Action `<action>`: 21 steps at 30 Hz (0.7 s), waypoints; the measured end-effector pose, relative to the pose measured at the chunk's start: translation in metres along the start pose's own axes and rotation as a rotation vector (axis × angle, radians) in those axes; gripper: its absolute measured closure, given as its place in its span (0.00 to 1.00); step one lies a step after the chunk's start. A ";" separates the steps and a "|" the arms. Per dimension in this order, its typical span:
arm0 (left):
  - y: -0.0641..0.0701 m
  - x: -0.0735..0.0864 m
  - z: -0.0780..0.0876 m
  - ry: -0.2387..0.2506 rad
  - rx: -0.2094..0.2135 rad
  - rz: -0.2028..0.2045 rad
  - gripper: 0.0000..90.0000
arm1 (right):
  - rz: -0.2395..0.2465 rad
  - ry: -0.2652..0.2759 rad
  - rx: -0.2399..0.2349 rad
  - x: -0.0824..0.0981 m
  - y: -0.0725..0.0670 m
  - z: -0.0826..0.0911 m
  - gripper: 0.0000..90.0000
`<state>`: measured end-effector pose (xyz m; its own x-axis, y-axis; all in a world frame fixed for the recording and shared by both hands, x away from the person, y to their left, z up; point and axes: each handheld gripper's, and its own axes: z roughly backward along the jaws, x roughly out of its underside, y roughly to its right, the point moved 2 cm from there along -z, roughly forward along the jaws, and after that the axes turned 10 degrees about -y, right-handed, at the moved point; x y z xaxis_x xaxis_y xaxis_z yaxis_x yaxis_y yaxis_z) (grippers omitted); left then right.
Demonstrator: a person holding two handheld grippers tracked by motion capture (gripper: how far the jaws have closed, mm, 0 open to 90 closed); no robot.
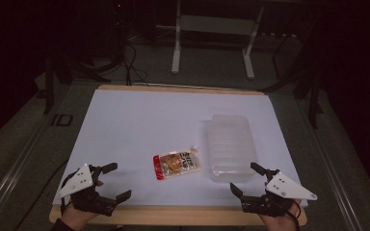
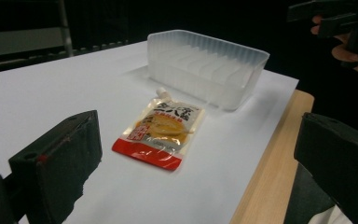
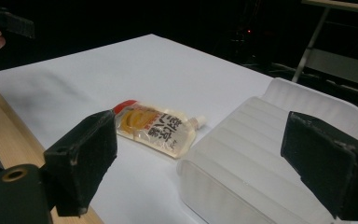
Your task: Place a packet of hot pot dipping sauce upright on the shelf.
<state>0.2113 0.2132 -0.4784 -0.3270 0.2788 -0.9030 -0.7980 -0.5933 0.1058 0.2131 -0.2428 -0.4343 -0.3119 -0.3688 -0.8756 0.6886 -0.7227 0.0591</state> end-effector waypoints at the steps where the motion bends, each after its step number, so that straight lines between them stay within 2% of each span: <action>1: 0.000 0.000 0.000 0.002 0.006 0.002 0.01 | 0.000 0.000 -0.008 0.000 0.000 0.000 0.12; 10: -0.003 -0.005 0.001 0.011 0.027 0.004 0.01 | 0.005 0.005 -0.031 -0.002 -0.002 0.001 0.12; 16: -0.006 -0.016 -0.004 -0.026 0.056 -0.002 0.01 | 0.017 -0.004 -0.028 -0.003 -0.005 0.001 0.12; 21: -0.009 -0.022 -0.015 -0.061 0.096 -0.001 0.01 | 0.014 -0.003 -0.032 -0.003 -0.006 0.000 0.12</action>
<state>0.2338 0.2011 -0.4661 -0.3543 0.3264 -0.8763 -0.8422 -0.5187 0.1473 0.2092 -0.2374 -0.4322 -0.3038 -0.3804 -0.8735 0.7133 -0.6986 0.0562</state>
